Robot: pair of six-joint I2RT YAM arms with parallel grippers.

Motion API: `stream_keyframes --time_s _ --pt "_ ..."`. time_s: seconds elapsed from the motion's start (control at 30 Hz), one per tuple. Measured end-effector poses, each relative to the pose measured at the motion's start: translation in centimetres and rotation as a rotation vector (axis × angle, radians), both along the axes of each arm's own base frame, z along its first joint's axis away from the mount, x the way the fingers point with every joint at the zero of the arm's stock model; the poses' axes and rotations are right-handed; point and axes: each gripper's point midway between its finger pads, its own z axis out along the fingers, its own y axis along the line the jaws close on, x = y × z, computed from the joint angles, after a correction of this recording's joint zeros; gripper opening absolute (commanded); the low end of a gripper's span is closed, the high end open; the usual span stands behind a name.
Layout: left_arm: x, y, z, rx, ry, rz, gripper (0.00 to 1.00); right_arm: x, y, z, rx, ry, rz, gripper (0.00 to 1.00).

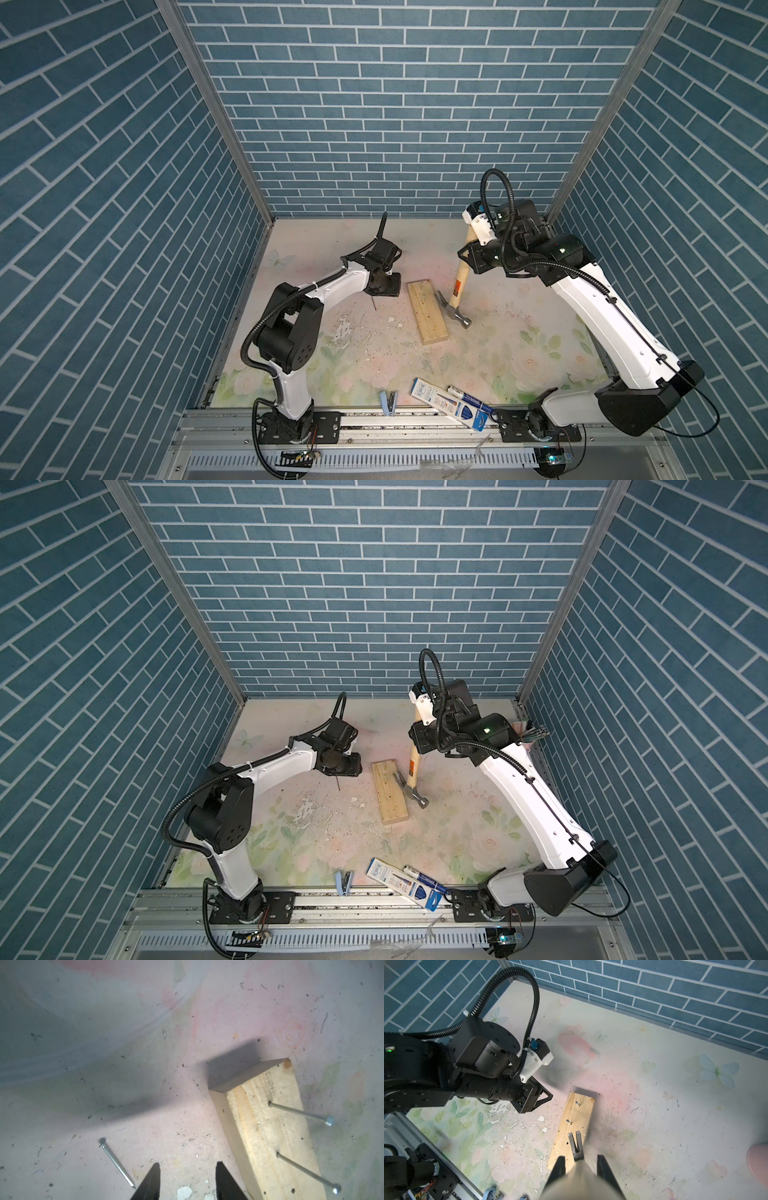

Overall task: Use a claw hammer to pull out a nail
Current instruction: Place the nail at the center of the board.

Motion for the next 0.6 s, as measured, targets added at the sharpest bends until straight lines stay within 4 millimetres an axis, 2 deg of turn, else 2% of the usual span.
stream_keyframes --time_s 0.17,0.47,0.6 --pt "0.7 -1.1 0.0 -0.043 0.004 -0.001 0.51 -0.4 0.7 -0.7 -0.042 0.017 0.025 0.00" --pt "1.0 -2.5 -2.4 -0.086 0.066 0.003 0.55 -0.6 2.9 -3.1 -0.109 0.067 0.089 0.00" --pt "1.0 -2.7 -2.9 -0.098 0.081 0.003 0.55 -0.5 3.4 -3.5 -0.125 0.076 0.099 0.00"
